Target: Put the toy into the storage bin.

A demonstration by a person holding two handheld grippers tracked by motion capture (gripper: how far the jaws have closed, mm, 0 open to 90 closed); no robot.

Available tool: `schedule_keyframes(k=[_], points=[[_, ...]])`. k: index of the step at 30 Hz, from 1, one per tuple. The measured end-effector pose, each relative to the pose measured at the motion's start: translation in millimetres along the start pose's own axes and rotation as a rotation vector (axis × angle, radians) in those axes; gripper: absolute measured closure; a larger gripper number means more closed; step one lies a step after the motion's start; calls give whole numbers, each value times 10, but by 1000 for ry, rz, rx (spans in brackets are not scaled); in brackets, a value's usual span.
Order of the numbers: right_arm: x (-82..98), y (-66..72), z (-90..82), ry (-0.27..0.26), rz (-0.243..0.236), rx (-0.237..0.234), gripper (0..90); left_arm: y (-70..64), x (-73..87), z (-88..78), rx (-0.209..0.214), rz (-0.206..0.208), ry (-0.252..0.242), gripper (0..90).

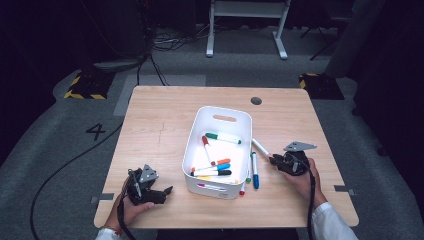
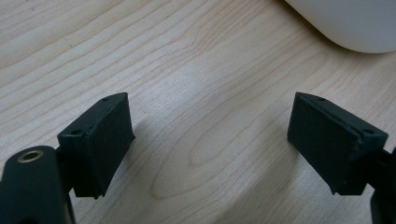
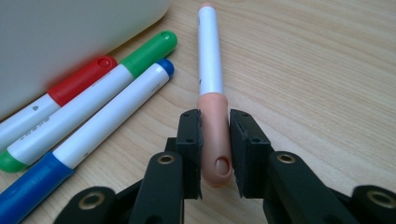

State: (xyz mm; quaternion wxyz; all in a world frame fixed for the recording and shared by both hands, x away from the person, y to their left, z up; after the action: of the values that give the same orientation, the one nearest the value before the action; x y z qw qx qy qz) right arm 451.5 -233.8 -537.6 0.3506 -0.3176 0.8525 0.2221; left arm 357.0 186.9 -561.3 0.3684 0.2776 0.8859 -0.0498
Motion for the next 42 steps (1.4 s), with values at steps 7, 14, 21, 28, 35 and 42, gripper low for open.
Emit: schedule_keyframes(k=[7,14,21,28,35,42], points=[[-27,6,-48,-13,-4,-9,751,0,0,0,0,0,0,142],[-6,16,-22,6,-9,-21,751,0,0,0,0,0,0,142],[35,27,23,31,-8,-26,751,0,0,0,0,-1,0,142],[21,16,5,19,-2,-20,751,0,0,0,0,0,0,142],[-21,6,-36,-8,2,-20,751,0,0,0,0,-1,0,142],[-119,27,-152,-55,11,-35,751,0,0,0,0,-1,0,142]])
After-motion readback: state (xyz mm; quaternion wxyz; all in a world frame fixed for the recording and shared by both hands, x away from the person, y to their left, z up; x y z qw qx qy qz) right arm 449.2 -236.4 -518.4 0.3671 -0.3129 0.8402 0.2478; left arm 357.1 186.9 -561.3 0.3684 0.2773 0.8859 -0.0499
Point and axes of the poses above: each handheld gripper's, and its own axes: z roughly forward along the jaws, x roughly out of its underside, y roughly to its left, the point moved 8 cm from there along z, roughly forward along the jaws, and after that the axes turned 11 degrees about -x, right-handed, at the moved point
